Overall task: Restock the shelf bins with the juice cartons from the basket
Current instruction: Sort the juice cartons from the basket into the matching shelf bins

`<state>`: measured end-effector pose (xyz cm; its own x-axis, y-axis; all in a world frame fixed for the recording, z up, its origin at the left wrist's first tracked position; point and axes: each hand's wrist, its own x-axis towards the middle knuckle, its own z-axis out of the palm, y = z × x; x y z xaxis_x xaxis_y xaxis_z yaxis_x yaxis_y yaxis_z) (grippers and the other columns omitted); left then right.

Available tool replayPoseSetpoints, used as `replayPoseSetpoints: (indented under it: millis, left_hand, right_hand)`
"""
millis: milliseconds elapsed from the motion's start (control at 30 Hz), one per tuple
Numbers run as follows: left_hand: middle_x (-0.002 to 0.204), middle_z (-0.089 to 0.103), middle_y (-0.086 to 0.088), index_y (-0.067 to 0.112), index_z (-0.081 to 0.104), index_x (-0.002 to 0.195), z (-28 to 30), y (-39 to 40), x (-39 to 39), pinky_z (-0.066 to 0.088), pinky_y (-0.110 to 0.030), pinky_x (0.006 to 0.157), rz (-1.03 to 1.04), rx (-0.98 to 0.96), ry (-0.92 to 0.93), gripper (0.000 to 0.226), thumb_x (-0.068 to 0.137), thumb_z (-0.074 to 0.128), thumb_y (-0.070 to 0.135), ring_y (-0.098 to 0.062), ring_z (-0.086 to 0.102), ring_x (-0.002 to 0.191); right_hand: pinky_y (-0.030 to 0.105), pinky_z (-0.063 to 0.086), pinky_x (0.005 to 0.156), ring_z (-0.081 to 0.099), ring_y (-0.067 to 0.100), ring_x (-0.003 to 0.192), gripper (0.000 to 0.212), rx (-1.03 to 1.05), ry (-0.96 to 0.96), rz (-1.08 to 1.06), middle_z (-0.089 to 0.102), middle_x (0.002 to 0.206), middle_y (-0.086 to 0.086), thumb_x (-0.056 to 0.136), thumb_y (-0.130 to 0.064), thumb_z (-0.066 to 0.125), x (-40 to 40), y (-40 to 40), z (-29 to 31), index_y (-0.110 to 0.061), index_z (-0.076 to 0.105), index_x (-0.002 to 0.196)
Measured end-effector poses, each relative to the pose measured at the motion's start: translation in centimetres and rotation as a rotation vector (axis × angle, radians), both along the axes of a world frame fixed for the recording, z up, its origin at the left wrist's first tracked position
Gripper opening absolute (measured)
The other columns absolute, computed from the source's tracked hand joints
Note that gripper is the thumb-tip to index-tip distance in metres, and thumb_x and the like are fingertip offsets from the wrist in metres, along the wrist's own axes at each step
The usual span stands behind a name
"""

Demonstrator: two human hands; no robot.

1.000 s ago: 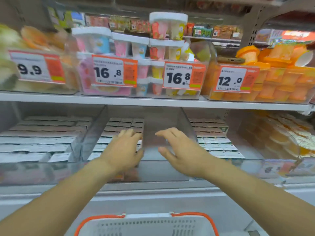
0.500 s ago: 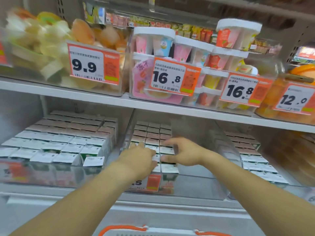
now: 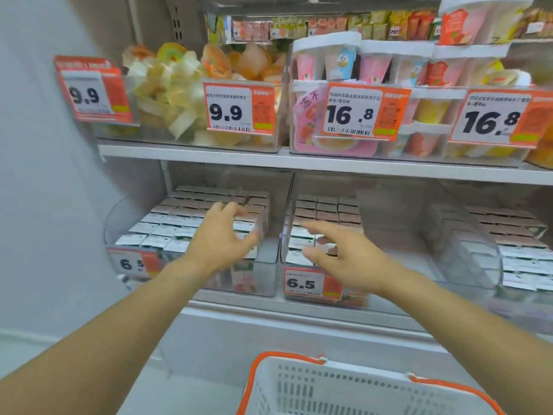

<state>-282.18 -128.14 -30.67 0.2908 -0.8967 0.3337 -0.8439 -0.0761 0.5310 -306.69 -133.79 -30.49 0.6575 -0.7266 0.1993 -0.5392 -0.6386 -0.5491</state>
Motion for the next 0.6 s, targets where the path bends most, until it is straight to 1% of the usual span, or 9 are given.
replayPoseSetpoints:
  millis: [67,100,133,200,233,300,367,467,600]
  left_hand:
    - [0.143,0.041,-0.009,0.026,0.05,0.137,-0.5,-0.5,1.9,0.036,-0.04,0.11,0.044,0.353,-0.04,0.083,0.068,0.067,0.069,-0.028,0.04,0.133]
    - [0.148,0.037,-0.01,0.03,0.048,0.14,-0.6,-0.7,2.3,0.034,-0.045,0.113,0.041,0.45,-0.064,0.096,0.059,0.063,0.079,-0.03,0.035,0.138]
    - [0.15,0.035,-0.01,0.032,0.047,0.14,-0.4,-0.9,2.3,0.033,-0.049,0.113,0.043,0.503,-0.082,0.1,0.055,0.061,0.083,-0.032,0.031,0.139]
    - [0.146,0.037,-0.012,0.027,0.05,0.137,-0.2,-1.8,2.2,0.036,-0.048,0.11,0.062,0.52,-0.119,0.091,0.062,0.068,0.077,-0.032,0.028,0.138]
    - [0.139,0.043,-0.012,0.023,0.053,0.13,0.0,-2.2,2.0,0.039,-0.046,0.106,0.076,0.494,-0.174,0.085,0.065,0.071,0.073,-0.031,0.031,0.133]
    - [0.12,0.057,-0.009,0.015,0.055,0.115,0.7,-2.6,1.4,0.047,-0.039,0.092,0.072,0.434,-0.265,0.071,0.068,0.074,0.065,-0.028,0.047,0.115]
    - [0.105,0.064,-0.008,0.01,0.058,0.106,1.3,-2.6,0.8,0.051,-0.036,0.078,0.038,0.46,-0.248,0.06,0.073,0.075,0.057,-0.025,0.057,0.097]
    - [0.094,0.068,-0.008,0.008,0.064,0.097,1.7,-2.4,0.2,0.052,-0.034,0.071,0.044,0.497,-0.216,0.057,0.071,0.078,0.056,-0.023,0.062,0.088]
    - [0.091,0.073,-0.008,0.005,0.071,0.091,1.8,-2.4,0.1,0.057,-0.033,0.067,0.09,0.424,-0.193,0.048,0.062,0.087,0.04,-0.022,0.067,0.084]
  right_hand:
    - [0.023,0.04,0.106,0.051,0.007,0.129,0.054,0.005,0.008,0.029,0.048,0.147,-0.017,0.097,-0.047,0.056,1.3,1.0,-0.4,-0.039,0.04,0.148]
    - [0.021,0.037,0.105,0.048,0.007,0.132,0.055,-0.003,0.021,0.033,0.047,0.148,-0.017,0.097,-0.047,0.056,1.8,1.3,-0.7,-0.039,0.039,0.149]
    - [0.02,0.035,0.105,0.046,0.006,0.134,0.055,-0.015,0.028,0.032,0.047,0.149,-0.016,0.097,-0.046,0.056,2.1,1.4,-1.0,-0.039,0.038,0.149]
    - [0.022,0.036,0.103,0.045,0.005,0.134,0.055,-0.029,0.024,0.007,0.05,0.146,-0.014,0.098,-0.046,0.055,2.5,1.6,-1.2,-0.04,0.037,0.149]
    - [0.021,0.036,0.101,0.046,0.004,0.133,0.054,-0.029,0.016,-0.005,0.052,0.144,-0.013,0.098,-0.046,0.054,2.5,1.5,-1.3,-0.041,0.037,0.149]
    - [0.018,0.035,0.097,0.047,0.002,0.131,0.053,-0.032,0.005,-0.013,0.055,0.141,-0.013,0.098,-0.045,0.055,2.5,1.4,-1.4,-0.042,0.037,0.148]
    - [0.017,0.034,0.097,0.047,0.001,0.13,0.052,-0.026,-0.004,-0.013,0.056,0.14,-0.013,0.098,-0.045,0.055,2.4,1.3,-1.5,-0.042,0.038,0.147]
    - [0.017,0.034,0.096,0.048,0.001,0.13,0.052,-0.005,-0.009,-0.012,0.057,0.14,-0.012,0.098,-0.044,0.055,2.3,1.2,-1.7,-0.042,0.038,0.147]
    - [0.02,0.036,0.097,0.049,0.005,0.13,0.051,0.002,0.002,-0.015,0.058,0.139,-0.011,0.098,-0.045,0.054,2.1,1.4,-1.8,-0.044,0.038,0.146]
